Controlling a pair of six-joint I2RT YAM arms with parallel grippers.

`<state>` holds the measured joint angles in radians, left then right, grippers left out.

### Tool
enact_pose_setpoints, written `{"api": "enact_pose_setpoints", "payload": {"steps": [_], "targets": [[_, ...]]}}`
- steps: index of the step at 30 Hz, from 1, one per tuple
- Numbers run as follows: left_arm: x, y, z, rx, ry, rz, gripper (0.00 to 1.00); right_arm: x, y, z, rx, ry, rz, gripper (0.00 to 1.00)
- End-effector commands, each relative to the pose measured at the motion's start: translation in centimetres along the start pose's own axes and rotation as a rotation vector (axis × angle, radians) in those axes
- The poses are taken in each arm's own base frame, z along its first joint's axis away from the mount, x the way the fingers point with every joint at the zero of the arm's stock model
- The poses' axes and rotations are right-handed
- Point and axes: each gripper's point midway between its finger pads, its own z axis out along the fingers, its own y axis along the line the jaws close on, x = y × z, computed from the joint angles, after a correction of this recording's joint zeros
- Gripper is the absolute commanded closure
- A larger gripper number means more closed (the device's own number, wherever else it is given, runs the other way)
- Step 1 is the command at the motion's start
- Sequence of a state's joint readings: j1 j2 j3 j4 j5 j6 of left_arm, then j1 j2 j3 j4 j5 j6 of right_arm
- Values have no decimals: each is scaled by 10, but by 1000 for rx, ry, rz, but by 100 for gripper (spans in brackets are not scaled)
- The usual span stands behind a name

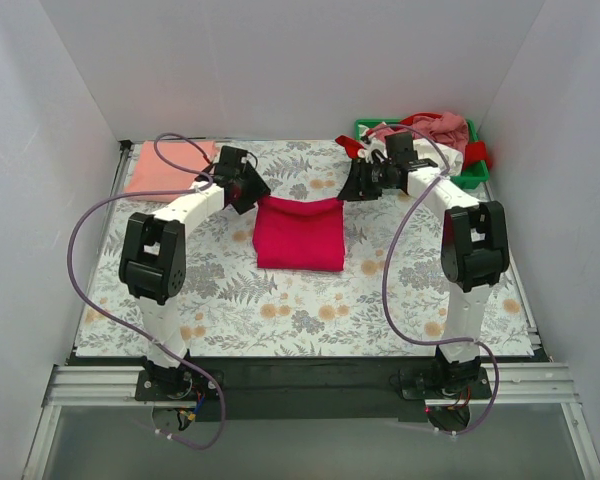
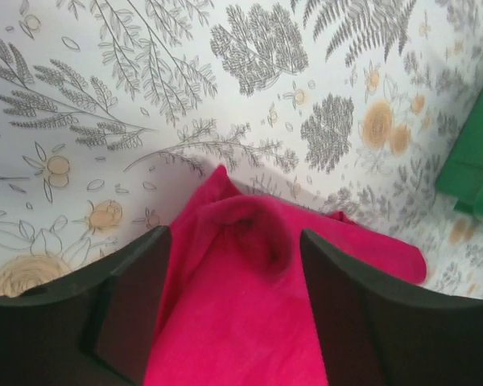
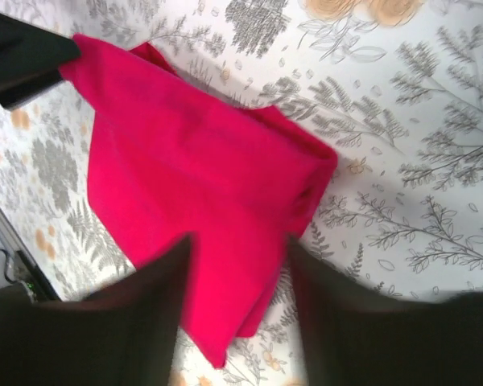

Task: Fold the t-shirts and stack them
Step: Fold the tshirt

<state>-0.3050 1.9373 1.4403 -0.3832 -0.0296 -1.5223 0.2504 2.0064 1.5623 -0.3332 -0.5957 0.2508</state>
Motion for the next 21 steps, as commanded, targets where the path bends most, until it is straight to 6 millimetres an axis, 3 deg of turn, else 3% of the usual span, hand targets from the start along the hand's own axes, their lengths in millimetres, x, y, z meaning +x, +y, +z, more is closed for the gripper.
{"api": "enact_pose_setpoints", "payload": {"steps": [1,2,3,5,8,9,10,15,19,21], "targets": [[-31,-14,-6,50,-51,37,33,-43,-3,-8,23,-104,-101,32],[-32,-15,-6,54,-53,48,17,-49,1,-10,19,-110,-109,3],[-36,-20,-10,67,-62,55,15,-51,3,-12,16,-113,-124,2],[-37,-23,-16,82,-68,59,14,-52,14,-20,-7,-121,-142,2],[-28,-27,-27,132,-36,70,12,-38,26,-29,-22,-117,-152,2],[-24,-26,-28,144,-22,76,12,-18,26,-23,-28,-82,-139,2],[-15,-22,-28,149,1,87,12,-19,36,-27,-49,-105,-157,2],[27,-15,-25,231,166,167,10,30,52,-19,-87,-39,-131,2],[42,9,-12,163,194,185,9,63,54,-35,-68,-45,-111,2],[46,24,-8,103,198,193,9,68,53,-42,-48,-63,-118,2]]}}
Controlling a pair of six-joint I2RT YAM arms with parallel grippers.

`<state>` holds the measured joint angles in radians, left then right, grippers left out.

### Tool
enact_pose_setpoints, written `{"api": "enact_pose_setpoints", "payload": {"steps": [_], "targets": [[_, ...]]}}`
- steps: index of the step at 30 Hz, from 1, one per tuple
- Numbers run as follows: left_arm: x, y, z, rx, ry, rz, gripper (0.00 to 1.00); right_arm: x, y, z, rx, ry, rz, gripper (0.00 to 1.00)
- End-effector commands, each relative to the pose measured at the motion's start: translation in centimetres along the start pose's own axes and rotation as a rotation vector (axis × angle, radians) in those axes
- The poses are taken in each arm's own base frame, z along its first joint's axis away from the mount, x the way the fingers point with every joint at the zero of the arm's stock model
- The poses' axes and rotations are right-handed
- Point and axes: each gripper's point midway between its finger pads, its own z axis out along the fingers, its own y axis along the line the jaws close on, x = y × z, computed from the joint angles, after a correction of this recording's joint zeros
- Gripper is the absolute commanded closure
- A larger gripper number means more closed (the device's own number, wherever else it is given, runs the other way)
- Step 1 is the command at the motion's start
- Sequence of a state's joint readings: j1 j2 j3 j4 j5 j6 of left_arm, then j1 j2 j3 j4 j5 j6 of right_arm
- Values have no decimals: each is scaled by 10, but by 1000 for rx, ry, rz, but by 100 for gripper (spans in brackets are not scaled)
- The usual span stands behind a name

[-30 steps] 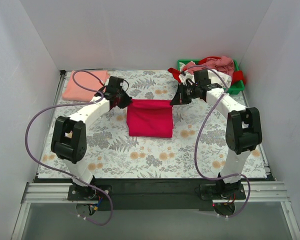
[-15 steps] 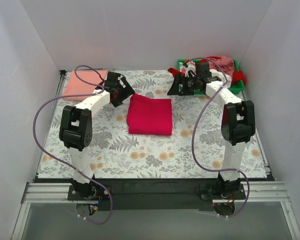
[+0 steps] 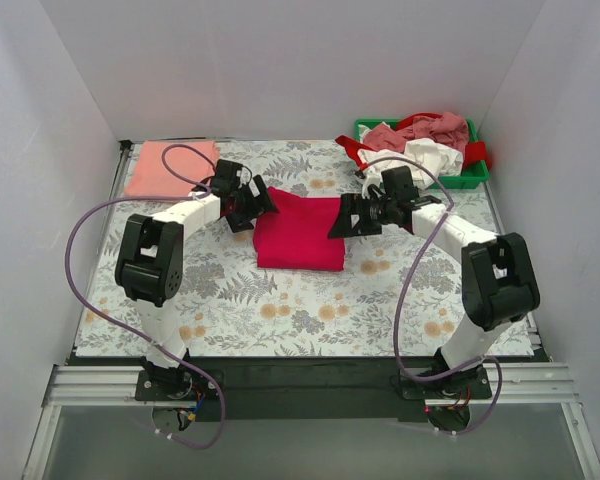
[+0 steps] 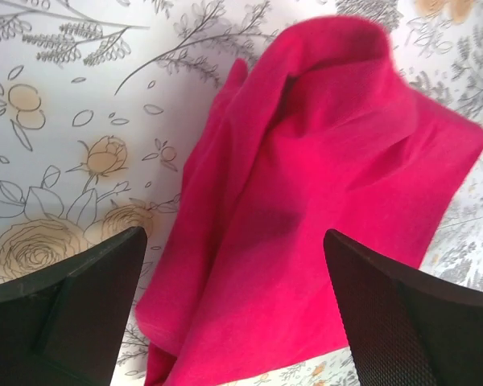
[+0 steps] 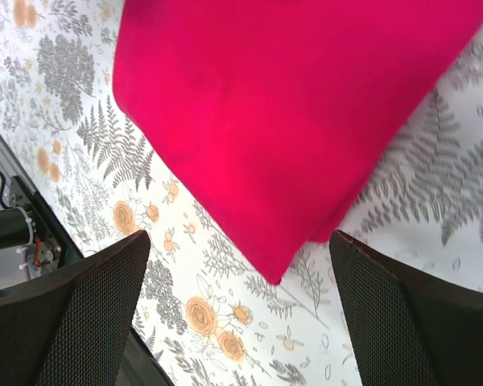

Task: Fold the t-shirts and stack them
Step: Fold the tshirt, then neatly place the folded tshirt to the corner

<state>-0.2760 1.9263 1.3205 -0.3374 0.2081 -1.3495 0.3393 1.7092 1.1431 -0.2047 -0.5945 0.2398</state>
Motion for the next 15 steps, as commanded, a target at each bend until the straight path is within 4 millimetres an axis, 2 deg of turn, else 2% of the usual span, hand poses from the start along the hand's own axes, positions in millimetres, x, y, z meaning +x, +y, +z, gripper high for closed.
{"api": "enact_pose_setpoints", "payload": {"steps": [1,2,6,11,12,15], "targets": [[5,7,-6,-28,3,47,9,-21,13,-28,29,-139,-71,2],[10,14,-6,-53,11,56,9,-10,9,-29,47,-128,-60,2],[21,24,0,-90,47,88,10,3,14,-50,77,-169,-80,2],[32,34,13,-169,65,120,18,24,16,-73,129,-220,-99,2],[35,35,18,-178,78,126,23,26,15,-77,145,-230,-99,2],[45,40,27,-219,99,150,31,30,5,-98,256,-305,-109,2]]}}
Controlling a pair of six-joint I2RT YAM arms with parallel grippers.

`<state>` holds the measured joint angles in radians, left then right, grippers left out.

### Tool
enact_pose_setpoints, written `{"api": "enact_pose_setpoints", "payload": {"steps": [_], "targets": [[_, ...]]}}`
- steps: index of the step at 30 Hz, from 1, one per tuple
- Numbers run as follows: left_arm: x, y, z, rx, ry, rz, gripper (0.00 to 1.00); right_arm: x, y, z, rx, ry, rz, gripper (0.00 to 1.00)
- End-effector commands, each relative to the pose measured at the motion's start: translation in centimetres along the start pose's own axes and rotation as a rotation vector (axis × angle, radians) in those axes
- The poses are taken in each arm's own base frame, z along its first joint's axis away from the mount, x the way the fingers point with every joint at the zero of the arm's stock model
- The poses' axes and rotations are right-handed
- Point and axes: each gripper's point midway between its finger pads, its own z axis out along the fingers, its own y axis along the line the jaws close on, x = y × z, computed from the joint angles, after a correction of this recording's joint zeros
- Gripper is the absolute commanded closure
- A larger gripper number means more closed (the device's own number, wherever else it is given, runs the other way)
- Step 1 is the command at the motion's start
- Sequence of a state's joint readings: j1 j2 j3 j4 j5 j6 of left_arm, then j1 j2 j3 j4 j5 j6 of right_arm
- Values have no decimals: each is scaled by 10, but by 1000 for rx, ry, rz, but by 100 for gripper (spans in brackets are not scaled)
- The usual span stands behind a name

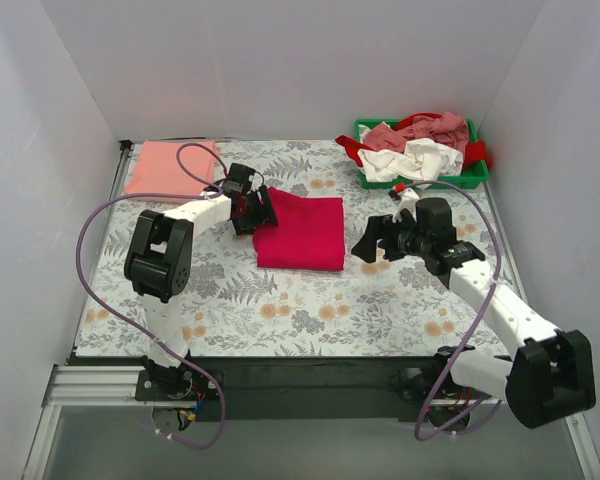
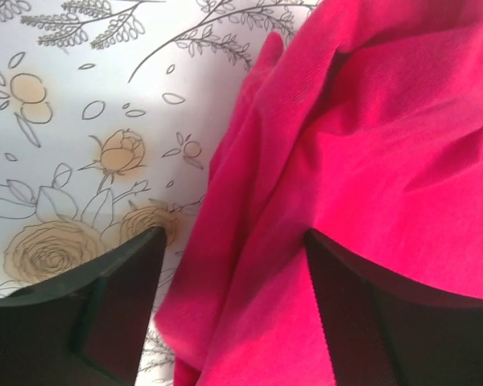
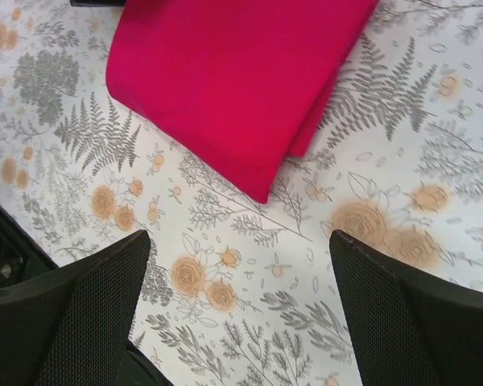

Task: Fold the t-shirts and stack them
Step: Neatly place the folded tshirt to the corner

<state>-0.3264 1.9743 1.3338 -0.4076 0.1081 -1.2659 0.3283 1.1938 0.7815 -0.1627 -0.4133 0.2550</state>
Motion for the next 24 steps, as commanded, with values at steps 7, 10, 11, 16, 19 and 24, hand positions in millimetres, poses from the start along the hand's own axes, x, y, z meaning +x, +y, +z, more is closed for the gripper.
{"api": "enact_pose_setpoints", "payload": {"steps": [7,10,11,16,19,24], "targets": [[42,13,35,-171,86,123,55,-8,-46,-60,359,-261,-12,2],[41,14,40,-197,86,139,69,-7,-57,-75,440,-304,-19,2],[41,14,42,-200,87,148,74,-9,-57,-81,449,-321,-33,2],[25,20,40,-289,18,242,100,-3,-77,-96,574,-335,-31,2],[-4,33,33,-389,-79,319,100,-1,-80,-96,590,-325,-33,2],[-58,35,23,-485,-247,529,100,6,-86,-89,600,-279,-37,2]]}}
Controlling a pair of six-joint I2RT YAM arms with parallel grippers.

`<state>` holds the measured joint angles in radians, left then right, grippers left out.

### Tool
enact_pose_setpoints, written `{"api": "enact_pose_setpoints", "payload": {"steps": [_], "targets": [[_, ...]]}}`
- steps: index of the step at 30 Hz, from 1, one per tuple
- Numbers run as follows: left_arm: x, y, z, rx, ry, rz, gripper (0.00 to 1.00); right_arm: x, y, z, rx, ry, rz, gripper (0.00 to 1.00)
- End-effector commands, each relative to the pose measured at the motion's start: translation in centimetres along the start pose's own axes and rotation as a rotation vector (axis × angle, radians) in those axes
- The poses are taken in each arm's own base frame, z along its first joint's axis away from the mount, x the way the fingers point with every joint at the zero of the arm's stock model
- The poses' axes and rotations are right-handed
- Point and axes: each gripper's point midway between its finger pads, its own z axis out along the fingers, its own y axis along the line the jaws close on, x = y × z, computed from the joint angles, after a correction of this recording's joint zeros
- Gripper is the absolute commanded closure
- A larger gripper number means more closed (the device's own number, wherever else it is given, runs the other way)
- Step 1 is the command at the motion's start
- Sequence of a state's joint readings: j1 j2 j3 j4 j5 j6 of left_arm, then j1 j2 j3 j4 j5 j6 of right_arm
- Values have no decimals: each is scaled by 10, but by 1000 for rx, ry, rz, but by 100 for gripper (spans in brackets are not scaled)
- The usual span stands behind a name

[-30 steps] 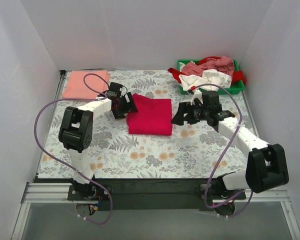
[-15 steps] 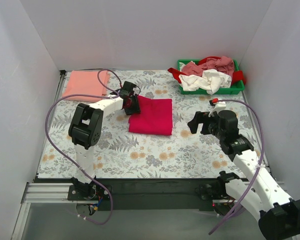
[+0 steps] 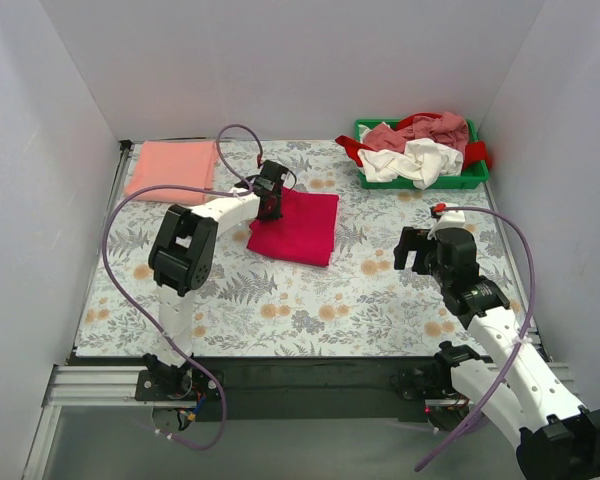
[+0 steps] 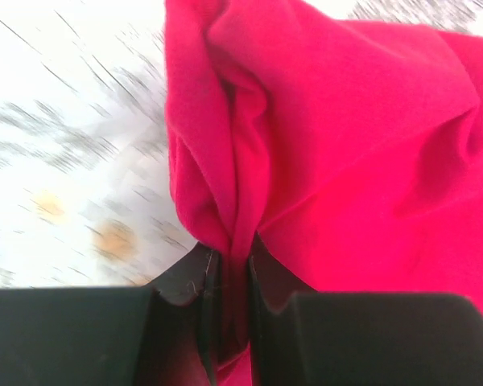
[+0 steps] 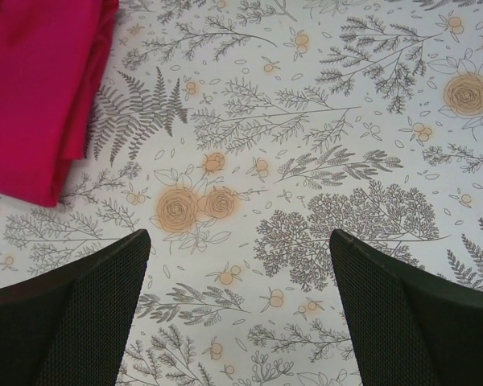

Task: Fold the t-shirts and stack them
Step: Neatly place the folded tshirt to the corner

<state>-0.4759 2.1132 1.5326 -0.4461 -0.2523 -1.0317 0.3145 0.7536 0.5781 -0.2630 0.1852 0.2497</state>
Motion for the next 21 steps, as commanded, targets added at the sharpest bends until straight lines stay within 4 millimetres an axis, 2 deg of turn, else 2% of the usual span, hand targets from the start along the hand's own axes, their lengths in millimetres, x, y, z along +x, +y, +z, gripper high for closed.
{"api": "enact_pose_setpoints", "payload": {"steps": [1,3,6,7,8,10,11,15,16,21], "targets": [[-19,65,16,-263,-79,218,100,2,-9,3,42,6,-25,2],[-38,75,19,-305,-148,235,100,6,-11,5,52,18,-27,2],[-57,92,27,-331,-165,298,100,10,-13,7,63,26,-25,2],[-74,99,25,-349,-186,318,100,10,-14,7,67,25,-25,2],[-76,107,31,-374,-179,338,100,10,-14,8,69,26,-26,2],[-93,122,31,-412,-201,347,100,14,-17,11,84,33,-27,2],[-106,125,30,-419,-226,376,100,16,-18,12,90,39,-27,2],[-137,149,22,-460,-286,423,100,22,-23,17,118,65,-30,2],[-142,159,21,-472,-291,421,100,23,-24,18,122,69,-30,2],[-175,177,8,-473,-347,461,100,29,-25,24,132,102,-35,2]]}}
